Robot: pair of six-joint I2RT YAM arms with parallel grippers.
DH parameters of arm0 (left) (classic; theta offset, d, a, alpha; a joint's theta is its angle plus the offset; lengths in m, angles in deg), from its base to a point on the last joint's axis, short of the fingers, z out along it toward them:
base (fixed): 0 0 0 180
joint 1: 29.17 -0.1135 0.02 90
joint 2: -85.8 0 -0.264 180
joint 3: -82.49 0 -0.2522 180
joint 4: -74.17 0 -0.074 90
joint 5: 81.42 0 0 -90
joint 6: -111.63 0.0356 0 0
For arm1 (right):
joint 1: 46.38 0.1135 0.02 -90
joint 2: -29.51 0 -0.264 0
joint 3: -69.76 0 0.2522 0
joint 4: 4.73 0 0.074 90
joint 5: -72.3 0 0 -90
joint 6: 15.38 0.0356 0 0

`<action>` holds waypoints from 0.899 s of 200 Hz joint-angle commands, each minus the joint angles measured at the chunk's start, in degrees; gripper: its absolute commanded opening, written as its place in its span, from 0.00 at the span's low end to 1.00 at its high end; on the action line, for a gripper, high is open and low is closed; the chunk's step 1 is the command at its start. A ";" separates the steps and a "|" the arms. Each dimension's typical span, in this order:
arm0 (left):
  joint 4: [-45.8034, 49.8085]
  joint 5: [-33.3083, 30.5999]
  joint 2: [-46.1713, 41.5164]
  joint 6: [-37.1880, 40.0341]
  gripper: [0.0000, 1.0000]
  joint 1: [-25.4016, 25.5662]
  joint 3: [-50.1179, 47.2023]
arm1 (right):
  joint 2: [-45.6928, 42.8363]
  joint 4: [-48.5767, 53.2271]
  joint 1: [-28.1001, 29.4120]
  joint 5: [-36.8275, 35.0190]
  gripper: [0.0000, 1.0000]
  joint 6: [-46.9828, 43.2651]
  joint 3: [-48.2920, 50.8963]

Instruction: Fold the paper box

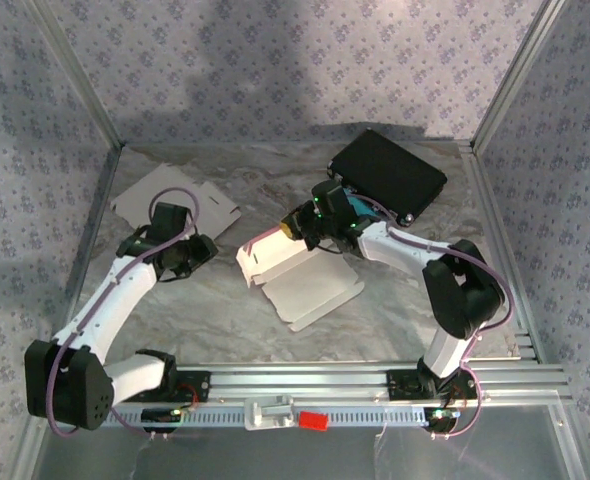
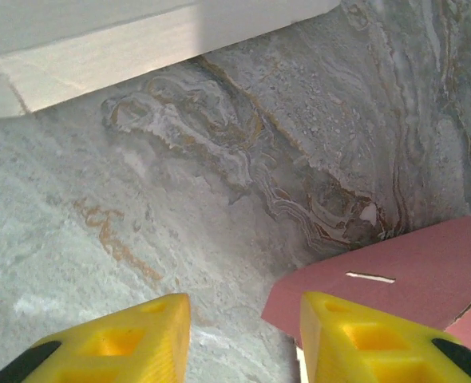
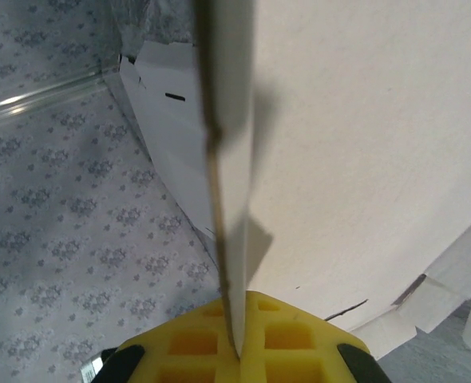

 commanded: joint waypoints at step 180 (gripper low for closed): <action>-34.84 -1.32 -8.20 29.48 0.38 16.47 -23.80 | 2.12 -13.38 -2.24 10.01 0.00 -5.67 5.05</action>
